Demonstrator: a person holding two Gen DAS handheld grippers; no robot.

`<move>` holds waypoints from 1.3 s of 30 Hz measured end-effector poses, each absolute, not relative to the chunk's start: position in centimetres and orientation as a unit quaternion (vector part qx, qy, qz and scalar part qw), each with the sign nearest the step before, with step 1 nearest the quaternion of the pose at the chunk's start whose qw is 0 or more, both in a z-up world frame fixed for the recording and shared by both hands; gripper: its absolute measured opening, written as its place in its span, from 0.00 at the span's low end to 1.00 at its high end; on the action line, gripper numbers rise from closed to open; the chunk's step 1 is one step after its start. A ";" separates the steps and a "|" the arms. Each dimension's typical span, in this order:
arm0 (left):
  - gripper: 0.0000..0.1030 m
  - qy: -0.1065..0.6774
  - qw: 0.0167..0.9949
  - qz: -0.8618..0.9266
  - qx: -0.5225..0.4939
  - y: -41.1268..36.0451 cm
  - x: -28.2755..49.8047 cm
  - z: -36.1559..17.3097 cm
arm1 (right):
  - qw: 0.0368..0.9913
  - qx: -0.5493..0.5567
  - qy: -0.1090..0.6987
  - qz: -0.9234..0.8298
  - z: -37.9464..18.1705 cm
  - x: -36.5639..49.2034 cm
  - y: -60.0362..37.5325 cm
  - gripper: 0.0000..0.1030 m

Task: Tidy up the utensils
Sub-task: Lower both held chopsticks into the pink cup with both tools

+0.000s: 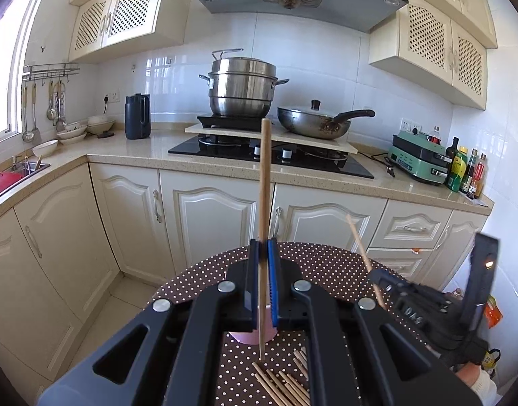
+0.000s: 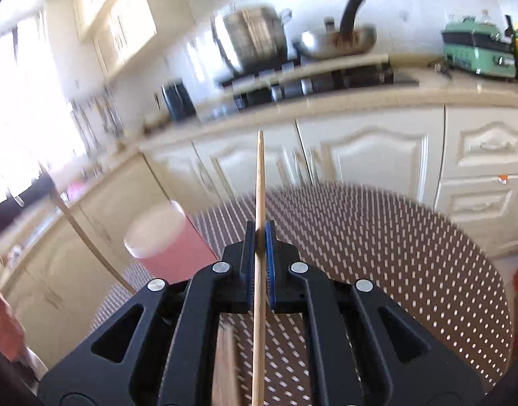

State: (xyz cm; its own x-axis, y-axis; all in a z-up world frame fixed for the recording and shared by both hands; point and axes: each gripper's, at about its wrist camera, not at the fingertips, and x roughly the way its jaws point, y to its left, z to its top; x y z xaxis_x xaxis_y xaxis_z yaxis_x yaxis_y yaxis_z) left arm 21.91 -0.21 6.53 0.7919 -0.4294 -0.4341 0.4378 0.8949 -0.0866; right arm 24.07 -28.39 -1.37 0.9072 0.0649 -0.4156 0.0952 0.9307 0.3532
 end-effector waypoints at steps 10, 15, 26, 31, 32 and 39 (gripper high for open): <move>0.06 0.189 0.954 -0.234 0.009 -1.0 21.6 10.5 | 0.977 0.202 0.063 -0.004 5.1 24.4 -26.2 0.06; 0.06 0.185 0.957 -0.224 0.014 -0.9 21.9 12.0 | 0.983 0.180 0.041 0.026 5.9 26.2 -24.7 0.06; 0.06 0.162 0.964 -0.211 0.008 -0.8 22.9 14.9 | 0.979 0.186 0.033 0.076 6.2 29.1 -24.3 0.06; 0.06 0.169 0.963 -0.207 0.016 -1.6 24.2 14.6 | 0.978 0.188 0.020 0.088 5.9 30.5 -23.6 0.06; 0.06 0.174 0.963 -0.207 0.014 -1.6 24.6 14.3 | 0.979 0.185 0.017 0.089 5.7 30.8 -23.4 0.06; 0.06 0.221 0.953 -0.205 0.008 -1.5 27.7 12.0 | 0.977 0.190 0.024 0.095 3.1 33.9 -22.3 0.06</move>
